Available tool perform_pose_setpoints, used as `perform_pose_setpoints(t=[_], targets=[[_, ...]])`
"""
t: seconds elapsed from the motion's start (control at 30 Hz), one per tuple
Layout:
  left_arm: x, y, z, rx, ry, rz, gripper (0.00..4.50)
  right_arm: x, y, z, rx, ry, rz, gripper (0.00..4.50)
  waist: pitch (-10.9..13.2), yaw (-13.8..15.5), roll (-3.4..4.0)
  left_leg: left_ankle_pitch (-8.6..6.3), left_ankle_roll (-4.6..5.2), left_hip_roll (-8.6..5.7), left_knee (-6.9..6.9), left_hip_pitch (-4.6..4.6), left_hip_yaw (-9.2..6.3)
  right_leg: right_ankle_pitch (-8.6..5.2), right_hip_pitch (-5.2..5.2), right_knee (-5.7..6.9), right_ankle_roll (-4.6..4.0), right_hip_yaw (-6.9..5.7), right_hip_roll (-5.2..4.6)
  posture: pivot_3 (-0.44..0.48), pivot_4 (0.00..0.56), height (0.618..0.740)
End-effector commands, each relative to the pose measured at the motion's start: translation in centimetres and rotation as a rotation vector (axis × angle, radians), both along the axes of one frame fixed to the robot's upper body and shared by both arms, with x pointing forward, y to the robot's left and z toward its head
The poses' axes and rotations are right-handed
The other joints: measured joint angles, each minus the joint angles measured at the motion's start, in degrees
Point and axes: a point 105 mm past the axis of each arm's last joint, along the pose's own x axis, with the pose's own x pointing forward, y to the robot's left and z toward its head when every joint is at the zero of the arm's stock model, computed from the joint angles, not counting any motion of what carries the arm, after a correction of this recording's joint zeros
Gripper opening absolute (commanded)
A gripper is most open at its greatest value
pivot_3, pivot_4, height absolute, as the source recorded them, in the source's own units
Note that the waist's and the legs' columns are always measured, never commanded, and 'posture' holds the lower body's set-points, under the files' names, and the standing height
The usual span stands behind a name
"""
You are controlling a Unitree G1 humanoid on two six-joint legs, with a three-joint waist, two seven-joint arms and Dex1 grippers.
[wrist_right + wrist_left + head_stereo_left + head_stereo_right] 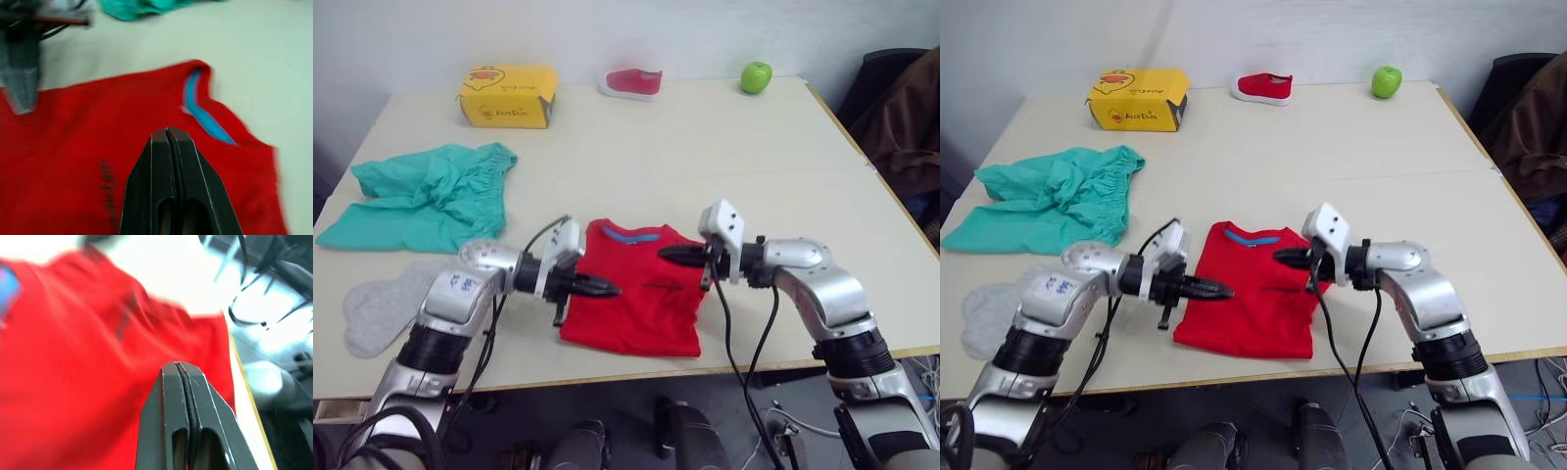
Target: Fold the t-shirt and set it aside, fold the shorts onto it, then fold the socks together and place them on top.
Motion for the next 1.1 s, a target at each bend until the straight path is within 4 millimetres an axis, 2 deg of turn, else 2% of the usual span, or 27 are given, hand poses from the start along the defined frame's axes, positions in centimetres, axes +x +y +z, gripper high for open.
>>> perform_pose_setpoints(t=[0.03,0.1,0.2,0.3,0.37,0.53,0.6,0.67,0.77,0.87,1.03,1.07,1.1], targets=[[2.3,-0.3,-2.2,0.082,-0.048,0.068,0.01,-0.6,0.3,-2.2,-0.108,-0.043,0.026,0.00,0.00,0.16,0.00,0.01,0.03,-0.02,0.00,0.00,0.02,0.02,0.00,-0.02,0.03,0.02,-0.01,0.000,0.150,0.740],[4.0,-0.2,-3.6,0.121,-0.065,0.114,0.01,-1.0,0.1,-3.9,-0.164,-0.023,0.038,0.00,0.00,0.09,0.00,0.02,0.03,-0.05,-0.02,-0.02,0.07,0.02,-0.05,0.00,0.04,0.03,0.00,0.000,0.150,0.740],[7.2,0.3,-4.2,0.138,-0.122,0.234,0.01,-1.9,-0.6,-5.4,-0.217,0.003,0.059,0.00,0.02,0.14,-0.03,0.04,0.01,-0.05,-0.03,-0.06,0.06,0.02,-0.11,-0.01,0.04,-0.01,0.02,0.000,0.150,0.740],[9.6,1.6,-3.6,0.135,-0.163,0.345,0.01,-3.0,-1.8,-5.8,-0.258,0.005,0.075,0.00,-0.01,0.34,-0.11,0.08,-0.03,-0.06,0.06,-0.02,0.03,0.03,-0.03,-0.17,0.04,-0.07,-0.01,0.000,0.150,0.740],[10.1,2.4,-2.3,0.094,-0.132,0.360,0.01,-3.7,-2.6,-5.1,-0.243,0.001,0.066,0.00,-0.01,0.24,-0.11,0.08,-0.03,-0.08,0.02,-0.01,0.04,0.03,-0.05,-0.14,0.05,-0.04,-0.02,0.000,0.150,0.740],[5.3,3.4,2.3,-0.027,-0.037,0.105,0.01,-4.3,-4.6,-0.6,-0.035,0.072,-0.092,0.00,0.09,-0.61,-0.10,0.07,-0.04,0.00,-0.05,-0.16,0.04,0.03,-0.17,0.00,0.05,-0.03,0.01,0.000,0.150,0.740],[2.5,3.7,4.4,-0.070,-0.024,0.014,0.39,-4.8,-6.0,0.4,0.042,0.177,-0.156,0.00,0.10,-0.56,-0.09,0.07,-0.04,0.01,-0.03,-0.21,0.01,0.03,-0.19,-0.02,0.04,-0.02,-0.01,0.000,0.150,0.740],[-0.1,3.7,5.7,-0.081,-0.018,-0.064,0.87,-5.4,-7.5,0.4,0.076,0.293,-0.210,0.00,0.10,-0.23,-0.09,0.06,-0.04,0.04,-0.03,-0.20,-0.07,0.03,-0.15,-0.04,0.04,-0.02,-0.02,0.000,0.150,0.740],[-2.6,3.4,6.3,-0.073,-0.020,-0.114,1.78,-6.2,-9.0,-0.6,0.095,0.469,-0.274,0.58,0.10,0.35,-0.08,0.05,-0.01,0.05,-0.06,-0.14,-0.11,0.02,-0.04,-0.10,0.03,-0.03,-0.04,0.000,0.150,0.740],[-3.4,3.0,5.9,-0.054,-0.057,-0.106,2.73,-6.5,-9.3,-1.8,0.130,0.617,-0.313,1.57,0.10,0.50,-0.08,0.06,0.05,0.01,-0.05,-0.04,-0.10,0.02,0.06,-0.22,0.03,0.01,-0.09,0.000,0.150,0.740],[-3.4,2.6,5.3,-0.054,-0.097,-0.068,4.26,-5.2,-8.1,-3.4,0.207,0.742,-0.346,3.31,0.11,0.09,-0.07,0.09,0.02,0.00,-0.06,0.01,-0.05,0.03,0.01,-0.14,0.02,0.06,-0.07,0.000,0.150,0.740],[-3.4,2.5,5.2,-0.056,-0.096,-0.065,4.50,-5.1,-7.7,-3.6,0.214,0.751,-0.333,3.67,0.11,-0.01,-0.07,0.09,0.02,0.00,-0.08,0.00,0.00,0.03,-0.05,-0.11,0.01,0.10,-0.06,0.000,0.150,0.740],[-3.5,2.5,5.2,-0.058,-0.096,-0.063,4.50,-5.1,-7.0,-3.8,0.213,0.763,-0.307,4.01,0.11,-0.10,-0.07,0.08,0.01,0.01,-0.09,0.01,0.00,0.03,-0.06,-0.10,0.01,0.10,-0.04,0.000,0.150,0.740]])
